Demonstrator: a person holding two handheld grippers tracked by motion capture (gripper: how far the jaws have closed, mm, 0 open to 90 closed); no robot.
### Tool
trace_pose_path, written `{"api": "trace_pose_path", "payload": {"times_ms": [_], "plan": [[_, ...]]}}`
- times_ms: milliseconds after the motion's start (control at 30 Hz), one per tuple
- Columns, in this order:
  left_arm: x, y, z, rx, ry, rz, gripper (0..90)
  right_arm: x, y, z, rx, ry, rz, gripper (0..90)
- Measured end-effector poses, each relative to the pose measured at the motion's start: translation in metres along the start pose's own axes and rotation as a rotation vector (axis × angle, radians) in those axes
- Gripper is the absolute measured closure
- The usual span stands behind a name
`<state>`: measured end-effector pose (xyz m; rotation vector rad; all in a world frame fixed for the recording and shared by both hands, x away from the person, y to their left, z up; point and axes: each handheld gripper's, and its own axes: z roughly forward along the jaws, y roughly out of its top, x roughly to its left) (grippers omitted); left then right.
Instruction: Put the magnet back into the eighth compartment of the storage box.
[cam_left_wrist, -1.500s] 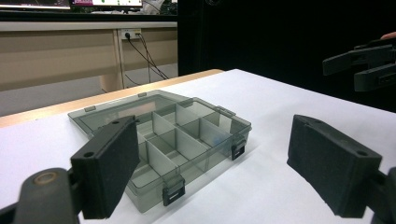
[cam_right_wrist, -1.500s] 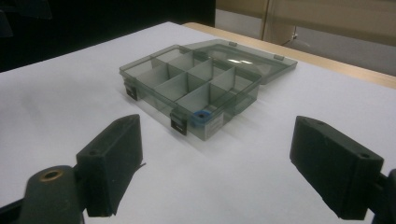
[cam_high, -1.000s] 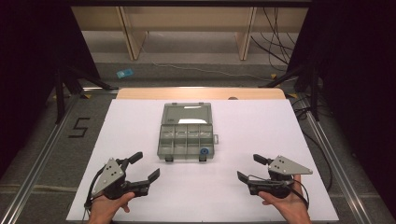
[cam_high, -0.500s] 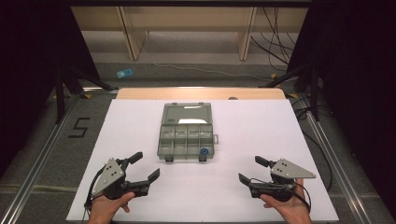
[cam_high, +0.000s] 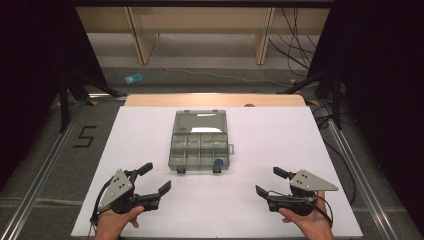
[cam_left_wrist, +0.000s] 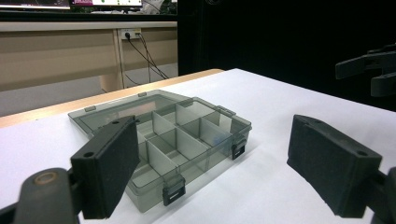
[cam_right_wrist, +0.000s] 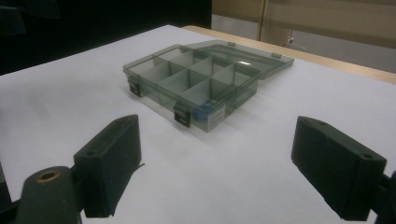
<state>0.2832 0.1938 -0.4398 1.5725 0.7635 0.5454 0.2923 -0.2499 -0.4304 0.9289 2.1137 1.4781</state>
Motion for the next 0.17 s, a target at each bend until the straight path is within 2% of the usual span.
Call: {"api": "trace_pose_path", "payload": {"times_ms": [167], "plan": [[0.0001, 0.0, -0.0001, 0.0, 0.0, 0.0, 16.3, -0.0005, 0.0004, -0.0014, 0.014, -0.012, -0.004, 16.8]]}}
